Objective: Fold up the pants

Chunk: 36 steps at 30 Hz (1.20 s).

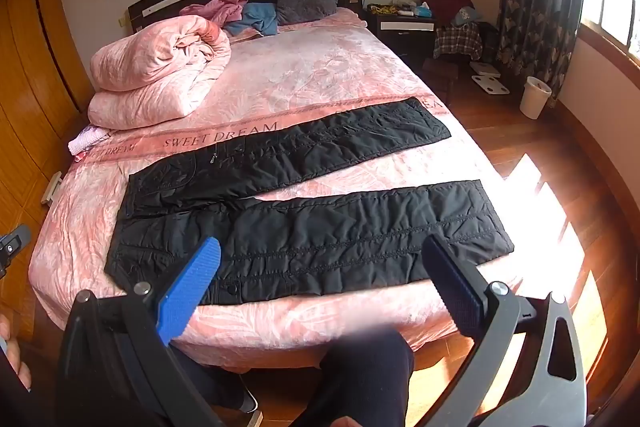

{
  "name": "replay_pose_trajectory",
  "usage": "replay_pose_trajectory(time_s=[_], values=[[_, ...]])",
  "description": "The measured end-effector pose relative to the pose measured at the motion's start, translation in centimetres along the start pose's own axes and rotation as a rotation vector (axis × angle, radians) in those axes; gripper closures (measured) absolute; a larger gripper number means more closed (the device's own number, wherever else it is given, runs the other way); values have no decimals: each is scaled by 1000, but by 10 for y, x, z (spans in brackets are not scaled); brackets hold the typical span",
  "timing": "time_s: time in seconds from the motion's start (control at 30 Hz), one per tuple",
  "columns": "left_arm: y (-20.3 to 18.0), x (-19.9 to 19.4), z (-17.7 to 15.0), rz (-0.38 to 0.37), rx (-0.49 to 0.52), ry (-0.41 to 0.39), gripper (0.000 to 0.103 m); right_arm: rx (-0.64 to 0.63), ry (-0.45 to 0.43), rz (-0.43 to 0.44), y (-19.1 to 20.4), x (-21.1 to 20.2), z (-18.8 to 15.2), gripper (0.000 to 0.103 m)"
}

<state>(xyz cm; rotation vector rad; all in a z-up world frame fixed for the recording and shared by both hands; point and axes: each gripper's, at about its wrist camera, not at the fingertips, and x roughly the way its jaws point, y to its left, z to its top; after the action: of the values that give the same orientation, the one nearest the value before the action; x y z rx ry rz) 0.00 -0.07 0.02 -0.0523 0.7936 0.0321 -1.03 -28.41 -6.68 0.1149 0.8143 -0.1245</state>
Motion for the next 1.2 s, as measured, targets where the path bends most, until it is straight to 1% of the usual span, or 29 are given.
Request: replay_pose_trajectory(time_s=[0.27, 0.3, 0.6, 0.63, 1.2], values=[[1, -2, 0, -8, 1, -1, 3, 4, -3, 10, -2, -1, -1, 2], [1, -2, 1, -8, 1, 0, 3, 8, -6, 13, -7, -1, -3, 2], [-2, -2, 1, 0, -1, -2, 3, 7, -1, 14, -3, 0, -2, 2], [-1, -6, -4, -2, -1, -7, 3, 8, -2, 15, -3, 0, -2, 2], [3, -2, -4, 0, -7, -3, 3, 8, 3, 16, -1, 2, -2, 2]])
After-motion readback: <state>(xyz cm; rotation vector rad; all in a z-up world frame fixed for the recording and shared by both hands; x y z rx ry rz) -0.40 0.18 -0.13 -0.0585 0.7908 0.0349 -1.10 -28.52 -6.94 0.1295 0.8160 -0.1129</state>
